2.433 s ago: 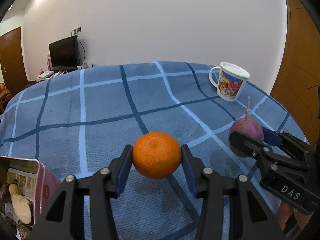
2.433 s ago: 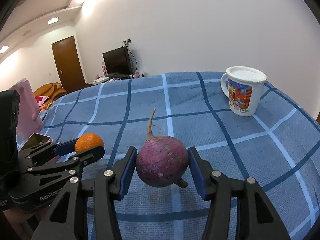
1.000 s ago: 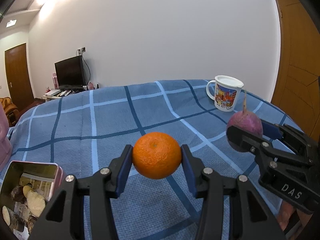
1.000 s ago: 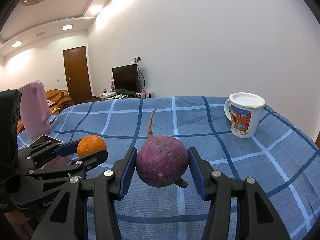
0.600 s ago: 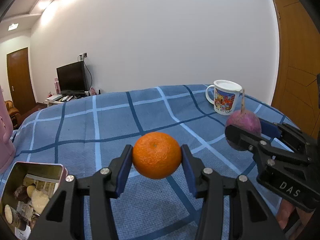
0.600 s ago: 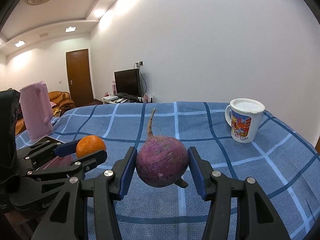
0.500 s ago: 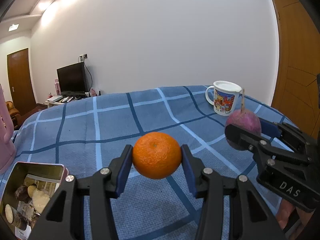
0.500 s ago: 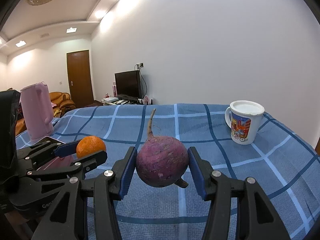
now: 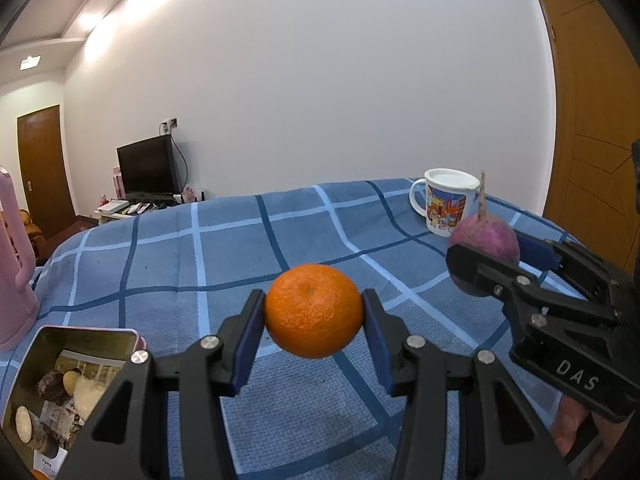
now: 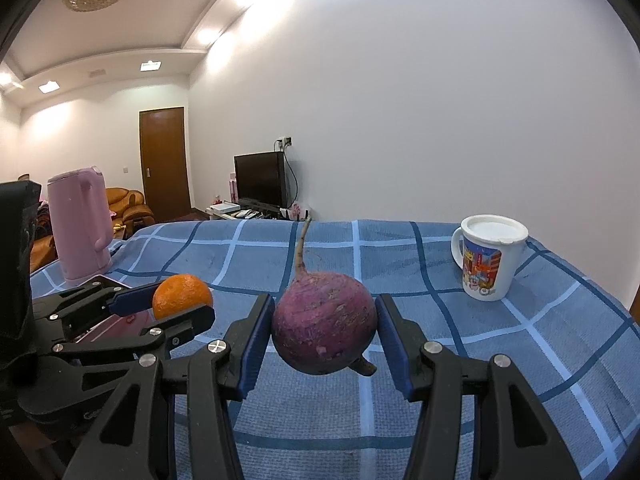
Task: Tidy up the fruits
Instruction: 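Lift the orange and purple radish off the table with both tools, then carry the orange and purple radish over the pink tin with both tools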
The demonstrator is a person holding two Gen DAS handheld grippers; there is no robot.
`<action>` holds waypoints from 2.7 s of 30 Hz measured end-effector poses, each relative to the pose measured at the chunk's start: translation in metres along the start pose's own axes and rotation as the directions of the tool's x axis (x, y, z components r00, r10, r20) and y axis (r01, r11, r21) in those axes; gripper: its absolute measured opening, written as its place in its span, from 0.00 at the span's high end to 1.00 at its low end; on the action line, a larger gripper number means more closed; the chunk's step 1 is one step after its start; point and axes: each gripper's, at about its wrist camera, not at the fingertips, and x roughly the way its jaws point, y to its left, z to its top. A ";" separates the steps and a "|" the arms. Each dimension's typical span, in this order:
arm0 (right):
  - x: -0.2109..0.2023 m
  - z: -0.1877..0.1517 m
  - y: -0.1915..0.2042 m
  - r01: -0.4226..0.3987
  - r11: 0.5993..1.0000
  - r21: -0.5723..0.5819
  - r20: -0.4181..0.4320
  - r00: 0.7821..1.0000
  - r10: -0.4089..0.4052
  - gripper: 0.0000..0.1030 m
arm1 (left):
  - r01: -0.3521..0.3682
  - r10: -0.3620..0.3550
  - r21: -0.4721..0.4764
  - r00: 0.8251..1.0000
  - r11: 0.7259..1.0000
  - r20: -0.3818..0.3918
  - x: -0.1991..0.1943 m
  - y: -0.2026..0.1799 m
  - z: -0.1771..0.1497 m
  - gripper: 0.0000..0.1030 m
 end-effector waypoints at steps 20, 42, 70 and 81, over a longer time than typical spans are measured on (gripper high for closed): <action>-0.010 -0.003 0.010 -0.025 0.999 -0.036 0.036 0.999 0.026 0.48 | -0.006 0.005 0.007 0.999 1.000 0.047 -0.020 0.001 -0.005 0.52; -0.019 -0.006 0.041 -0.075 0.995 -0.067 0.033 0.997 0.077 0.48 | -0.017 0.020 -0.043 0.998 0.999 0.065 -0.050 0.036 -0.018 0.52; -0.015 -0.010 0.096 -0.174 0.976 -0.128 -0.011 0.985 0.174 0.48 | -0.063 0.072 -0.111 0.994 0.992 0.080 -0.087 0.096 -0.039 0.52; -0.010 -0.008 0.118 -0.209 0.966 -0.151 -0.026 0.978 0.207 0.48 | -0.085 0.097 -0.144 0.992 0.986 0.081 -0.098 0.121 -0.045 0.52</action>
